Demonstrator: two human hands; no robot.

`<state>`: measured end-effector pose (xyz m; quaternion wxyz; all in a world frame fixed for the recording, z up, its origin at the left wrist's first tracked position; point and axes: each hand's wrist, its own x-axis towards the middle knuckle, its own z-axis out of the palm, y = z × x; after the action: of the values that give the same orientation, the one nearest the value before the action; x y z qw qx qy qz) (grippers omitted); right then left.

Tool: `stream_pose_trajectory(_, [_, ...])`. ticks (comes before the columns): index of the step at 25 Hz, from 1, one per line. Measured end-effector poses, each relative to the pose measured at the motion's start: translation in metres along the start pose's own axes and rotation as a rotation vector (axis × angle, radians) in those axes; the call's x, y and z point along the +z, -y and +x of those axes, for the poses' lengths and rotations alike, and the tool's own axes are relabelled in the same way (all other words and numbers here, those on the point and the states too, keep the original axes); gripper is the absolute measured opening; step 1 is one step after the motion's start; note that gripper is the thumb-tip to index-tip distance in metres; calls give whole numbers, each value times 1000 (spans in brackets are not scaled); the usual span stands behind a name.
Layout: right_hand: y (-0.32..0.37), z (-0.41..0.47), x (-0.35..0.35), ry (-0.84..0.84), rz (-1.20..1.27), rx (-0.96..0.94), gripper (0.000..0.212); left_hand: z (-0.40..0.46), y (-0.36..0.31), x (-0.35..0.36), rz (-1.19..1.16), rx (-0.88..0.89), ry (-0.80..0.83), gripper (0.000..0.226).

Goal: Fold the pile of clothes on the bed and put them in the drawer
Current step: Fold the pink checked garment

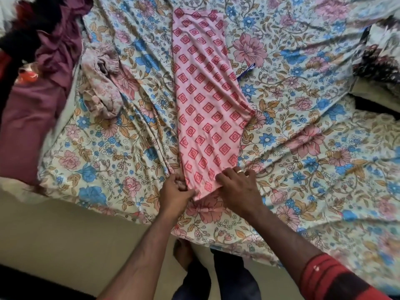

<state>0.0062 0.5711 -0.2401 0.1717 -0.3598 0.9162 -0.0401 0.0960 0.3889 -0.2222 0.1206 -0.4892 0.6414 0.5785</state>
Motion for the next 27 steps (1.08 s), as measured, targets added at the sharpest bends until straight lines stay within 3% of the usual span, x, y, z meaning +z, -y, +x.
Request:
stream_pose_trajectory(3, [-9, -7, 6, 0, -21, -49, 33, 2, 6, 7, 106, 90, -44, 43])
stream_pose_trajectory(5, [-20, -16, 7, 76, 141, -84, 41, 2, 11, 9, 226, 191, -111, 56])
stream_pose_trajectory(8, [-42, -19, 1, 62, 375, -84, 43, 8, 32, 3, 807, 677, -198, 69])
stream_pose_trajectory(10, [-52, -15, -2, 40, 226, -129, 64, 11, 37, -6, 1149, 995, -80, 64])
stream_pose_trajectory(11, [-55, -11, -3, 81, 125, -161, 74, 10, 35, -9, 1255, 1032, 36, 59])
stream_pose_trajectory(14, [-61, 0, 1, 172, -49, -267, 79, 7, 21, -4, 1299, 884, 256, 54])
stream_pose_trajectory(20, [-56, 21, -3, 173, -44, -401, 59, 8, 9, 15, 1386, 711, 199, 83])
stream_pose_trajectory(23, [-55, 22, -16, 202, 105, -395, 52, 10, 6, 20, 1352, 699, 166, 75])
stream_pose_trajectory(27, [-56, 17, -25, 107, 274, -375, 42, 5, 1, 27, 1279, 636, 111, 67])
